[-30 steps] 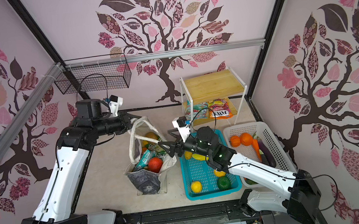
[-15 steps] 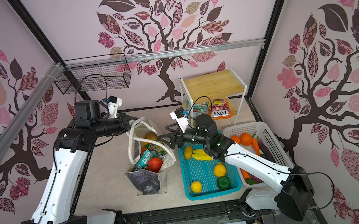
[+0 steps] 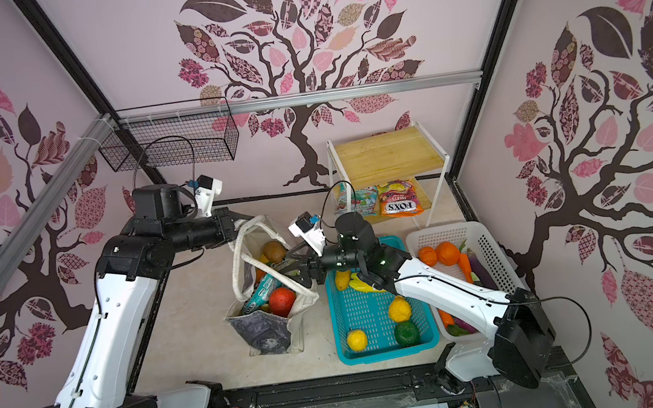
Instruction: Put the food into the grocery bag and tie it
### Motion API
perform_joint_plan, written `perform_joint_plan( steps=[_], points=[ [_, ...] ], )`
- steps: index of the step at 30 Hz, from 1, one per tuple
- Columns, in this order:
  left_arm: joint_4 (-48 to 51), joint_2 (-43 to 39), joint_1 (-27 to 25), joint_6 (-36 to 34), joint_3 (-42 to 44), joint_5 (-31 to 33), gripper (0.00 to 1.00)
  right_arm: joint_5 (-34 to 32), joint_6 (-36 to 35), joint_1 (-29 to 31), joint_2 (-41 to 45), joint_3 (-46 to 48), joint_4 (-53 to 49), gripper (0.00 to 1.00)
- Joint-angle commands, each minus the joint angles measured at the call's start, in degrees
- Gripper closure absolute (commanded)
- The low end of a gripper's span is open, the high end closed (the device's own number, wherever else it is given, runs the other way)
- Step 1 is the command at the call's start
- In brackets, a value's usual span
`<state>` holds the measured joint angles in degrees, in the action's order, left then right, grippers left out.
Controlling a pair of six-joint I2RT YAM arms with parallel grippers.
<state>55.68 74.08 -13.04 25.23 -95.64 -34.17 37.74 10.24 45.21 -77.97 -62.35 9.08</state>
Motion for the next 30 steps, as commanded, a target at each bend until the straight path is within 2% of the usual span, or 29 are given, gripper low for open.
perform_joint_plan(
  steps=[1, 6, 11, 15, 21, 30],
  points=[
    [-4.07, -3.01, 0.29, -0.55, 2.01, -1.88, 1.00, 3.40, -3.51, 1.22, -3.44, -2.71, 2.34, 0.28],
    [-5.26, -3.73, 0.29, -0.45, 3.42, -1.67, 1.00, 6.60, -6.18, 2.51, -7.09, -5.42, 3.89, 0.28],
    [-7.20, -4.53, 0.29, -0.36, 5.81, -0.51, 1.00, 10.41, -4.89, 3.19, -10.74, -7.64, 8.88, 0.32],
    [-10.31, -5.44, 0.26, 1.29, 8.47, -2.39, 1.00, 11.55, -4.99, 4.36, -14.72, -12.25, 9.45, 0.32],
    [-9.55, -5.69, 0.25, -0.13, 8.03, -0.54, 1.00, 13.41, -5.43, 6.79, -17.76, -15.45, 11.52, 0.20],
    [-9.11, -5.70, 0.27, -1.47, 7.91, 1.65, 1.00, 14.94, -3.03, 8.30, -20.04, -16.16, 17.20, 0.18]
  ],
)
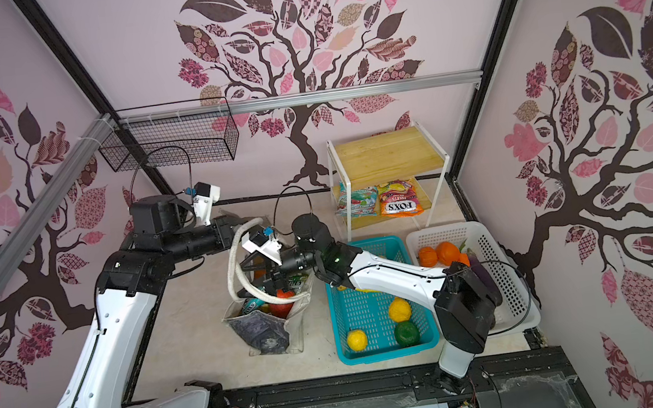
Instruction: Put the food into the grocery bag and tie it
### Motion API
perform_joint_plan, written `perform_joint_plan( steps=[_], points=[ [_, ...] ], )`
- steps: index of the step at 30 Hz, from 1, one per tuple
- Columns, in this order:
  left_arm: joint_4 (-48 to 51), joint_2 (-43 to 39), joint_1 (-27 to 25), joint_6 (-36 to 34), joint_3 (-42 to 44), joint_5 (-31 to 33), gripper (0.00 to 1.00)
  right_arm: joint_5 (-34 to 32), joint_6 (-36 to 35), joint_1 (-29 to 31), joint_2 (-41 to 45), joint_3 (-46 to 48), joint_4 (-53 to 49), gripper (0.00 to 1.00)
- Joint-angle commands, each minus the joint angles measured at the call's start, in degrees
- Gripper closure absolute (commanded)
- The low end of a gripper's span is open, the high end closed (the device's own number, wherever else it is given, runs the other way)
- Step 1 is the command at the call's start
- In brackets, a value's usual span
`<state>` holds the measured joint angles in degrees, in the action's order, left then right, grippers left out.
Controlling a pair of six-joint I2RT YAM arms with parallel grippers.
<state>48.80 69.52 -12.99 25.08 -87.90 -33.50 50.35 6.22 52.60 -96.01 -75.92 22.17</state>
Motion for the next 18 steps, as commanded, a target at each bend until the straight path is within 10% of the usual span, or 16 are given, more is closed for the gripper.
perform_joint_plan(
  steps=[1, 9, 18],
  points=[
    [-2.65, -1.40, 0.25, -1.21, 0.56, 0.98, 1.00, 2.40, 1.79, 1.19, -2.50, -3.05, 4.96, 0.18],
    [-6.39, -4.02, 0.32, -0.73, 4.04, 0.95, 1.00, 0.03, 2.17, 3.30, -7.29, -8.18, 9.38, 0.22],
    [-3.69, -4.81, 0.29, -1.80, 4.01, 3.63, 1.00, -2.04, 3.32, 3.30, -8.07, -7.91, 11.39, 0.57]
  ],
)
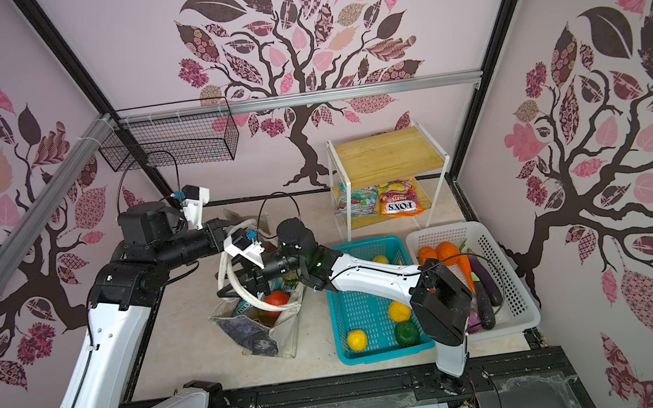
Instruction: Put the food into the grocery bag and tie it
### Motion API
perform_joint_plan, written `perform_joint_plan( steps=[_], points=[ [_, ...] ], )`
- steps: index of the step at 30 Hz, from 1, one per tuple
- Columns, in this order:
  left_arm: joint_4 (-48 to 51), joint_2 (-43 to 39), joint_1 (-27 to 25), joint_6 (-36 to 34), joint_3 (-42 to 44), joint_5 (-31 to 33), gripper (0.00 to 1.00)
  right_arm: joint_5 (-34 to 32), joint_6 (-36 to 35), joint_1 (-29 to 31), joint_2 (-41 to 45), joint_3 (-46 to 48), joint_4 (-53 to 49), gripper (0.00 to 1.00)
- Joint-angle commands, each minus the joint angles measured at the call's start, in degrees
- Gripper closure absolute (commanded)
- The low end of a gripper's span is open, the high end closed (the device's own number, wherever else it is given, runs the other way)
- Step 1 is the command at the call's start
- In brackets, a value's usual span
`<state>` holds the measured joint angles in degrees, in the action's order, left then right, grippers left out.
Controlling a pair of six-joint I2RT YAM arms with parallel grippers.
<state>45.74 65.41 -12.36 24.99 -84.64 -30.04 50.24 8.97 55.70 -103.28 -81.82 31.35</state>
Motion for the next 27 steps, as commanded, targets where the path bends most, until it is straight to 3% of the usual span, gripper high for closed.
perform_joint_plan(
  steps=[1, 7, 16, 21, 27],
  points=[
    [-0.77, -0.71, -0.30, -1.64, 1.08, 0.28, 1.00, -2.43, 0.33, 0.19, -0.36, -1.45, 2.13, 0.60],
    [-1.47, -0.88, -0.14, -0.96, 1.98, 2.02, 1.00, -6.29, -0.18, 0.07, 3.27, 5.07, 4.18, 0.84],
    [0.68, -1.12, 0.59, -0.53, 0.39, 4.40, 1.00, -15.49, -1.16, -1.20, 11.82, 15.09, 0.43, 0.91],
    [-2.14, -5.80, 7.61, 4.18, 3.63, 7.34, 1.00, -32.99, -0.73, -1.65, 18.17, 15.49, -13.04, 0.93],
    [-3.80, -5.74, 20.33, 7.88, 6.40, -1.13, 1.00, -48.34, 1.46, -2.35, 21.80, 14.21, -24.21, 0.94]
  ],
)
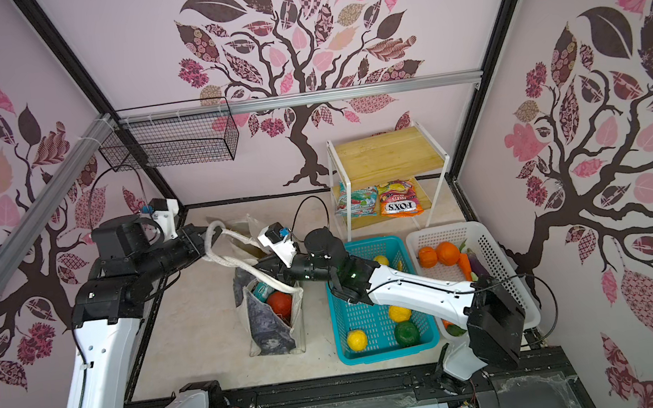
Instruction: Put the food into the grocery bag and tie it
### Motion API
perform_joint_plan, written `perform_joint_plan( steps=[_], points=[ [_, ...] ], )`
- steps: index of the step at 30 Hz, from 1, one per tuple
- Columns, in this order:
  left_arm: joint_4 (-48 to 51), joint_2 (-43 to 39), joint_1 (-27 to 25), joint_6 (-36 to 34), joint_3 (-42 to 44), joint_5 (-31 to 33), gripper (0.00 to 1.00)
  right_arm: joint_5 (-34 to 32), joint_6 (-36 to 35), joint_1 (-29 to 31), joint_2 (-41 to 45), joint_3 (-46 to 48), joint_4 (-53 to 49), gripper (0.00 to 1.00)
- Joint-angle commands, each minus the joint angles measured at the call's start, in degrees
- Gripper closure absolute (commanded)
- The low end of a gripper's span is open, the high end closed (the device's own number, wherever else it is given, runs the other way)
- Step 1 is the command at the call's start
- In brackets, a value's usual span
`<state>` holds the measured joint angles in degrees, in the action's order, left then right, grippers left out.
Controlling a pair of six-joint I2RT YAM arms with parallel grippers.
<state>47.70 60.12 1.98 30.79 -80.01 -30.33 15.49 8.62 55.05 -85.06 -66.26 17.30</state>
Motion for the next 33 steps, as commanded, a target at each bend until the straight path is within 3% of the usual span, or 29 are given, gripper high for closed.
perform_joint_plan(
  steps=[1, 4, 13, 16, 21, 25, 28, 31, 33],
  points=[
    [-5.50, -0.13, 7.81, 2.26, 1.45, -1.26, 1.00, -15.18, 2.87, -2.04, 4.10, -1.37, -11.53, 0.95],
    [-4.29, 1.39, 11.63, 2.69, -0.18, -2.74, 1.00, -17.16, 6.05, -3.56, 7.51, 2.51, -9.53, 0.95],
    [0.56, 1.22, 11.96, 0.94, -5.21, 8.57, 1.00, -26.63, 12.23, -8.04, 9.63, 4.81, -10.81, 1.00],
    [1.53, 1.07, 12.76, 1.10, -6.73, 12.74, 1.00, -26.16, 11.56, -8.18, 6.69, 0.17, -11.77, 1.00],
    [-1.25, 0.09, 12.77, 1.68, -5.60, 10.13, 1.00, -20.85, 13.37, -6.04, 0.94, -4.84, -6.86, 1.00],
    [1.11, -0.56, 12.86, -0.92, -7.29, 15.14, 1.00, -25.43, 17.05, -4.33, -6.10, -11.16, -5.66, 1.00],
    [3.94, -1.14, 12.83, -3.21, -7.92, 23.64, 1.00, -33.56, 15.65, -1.04, -12.44, -21.30, -11.53, 1.00],
    [2.97, -2.27, 12.88, -3.90, -5.90, 29.66, 1.00, -30.12, 16.72, -1.14, -15.62, -26.01, -11.42, 1.00],
    [2.29, -1.46, 12.89, -3.65, -5.86, 30.33, 1.00, -27.35, 14.39, -1.32, -17.83, -30.07, -14.29, 1.00]
  ],
)
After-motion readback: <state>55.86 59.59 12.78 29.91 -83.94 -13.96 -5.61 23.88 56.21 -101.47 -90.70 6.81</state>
